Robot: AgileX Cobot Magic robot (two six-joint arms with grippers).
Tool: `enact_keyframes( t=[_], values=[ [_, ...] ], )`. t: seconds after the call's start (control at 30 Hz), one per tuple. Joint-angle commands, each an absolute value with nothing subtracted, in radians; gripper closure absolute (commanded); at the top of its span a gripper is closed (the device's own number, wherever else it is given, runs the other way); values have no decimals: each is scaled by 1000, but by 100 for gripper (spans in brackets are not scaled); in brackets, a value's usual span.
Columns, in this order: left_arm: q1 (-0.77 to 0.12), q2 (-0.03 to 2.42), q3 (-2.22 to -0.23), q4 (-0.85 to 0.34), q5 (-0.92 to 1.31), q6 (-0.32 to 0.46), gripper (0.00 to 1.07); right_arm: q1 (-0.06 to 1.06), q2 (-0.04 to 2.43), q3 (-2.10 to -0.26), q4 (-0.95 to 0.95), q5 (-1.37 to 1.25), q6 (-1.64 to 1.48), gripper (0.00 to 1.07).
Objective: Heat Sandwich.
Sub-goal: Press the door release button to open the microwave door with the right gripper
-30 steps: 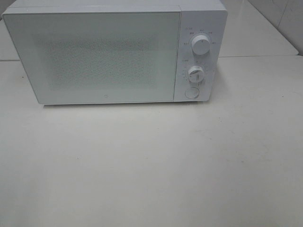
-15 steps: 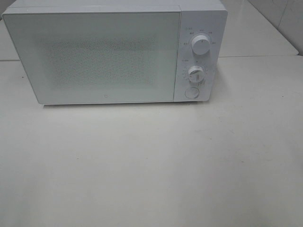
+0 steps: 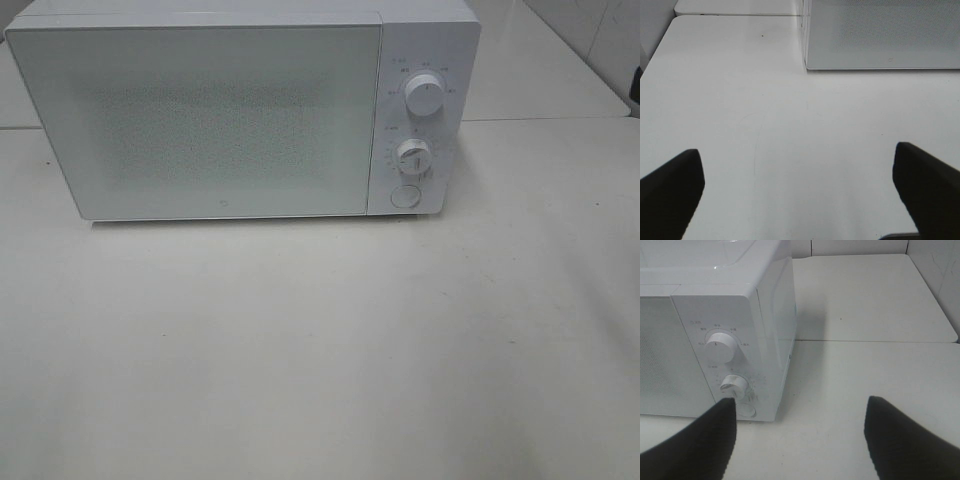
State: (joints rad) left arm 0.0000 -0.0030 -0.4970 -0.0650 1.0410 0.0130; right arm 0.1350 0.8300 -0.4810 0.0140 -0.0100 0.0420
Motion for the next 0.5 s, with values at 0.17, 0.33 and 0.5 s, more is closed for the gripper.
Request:
enact_keyframes(
  t=[0.17,0.33,0.5],
  values=[
    [0,-25,-494,-68,1035,13,10,127,1017,-478,12,-272,47,37],
    [0,-25,-494,-68,1035,13,10,130,1142,-477,12,-425,46,37],
    [0,-25,-494,-68,1035,13,10,130,1253,-477,12,-530,30,37]
  ],
)
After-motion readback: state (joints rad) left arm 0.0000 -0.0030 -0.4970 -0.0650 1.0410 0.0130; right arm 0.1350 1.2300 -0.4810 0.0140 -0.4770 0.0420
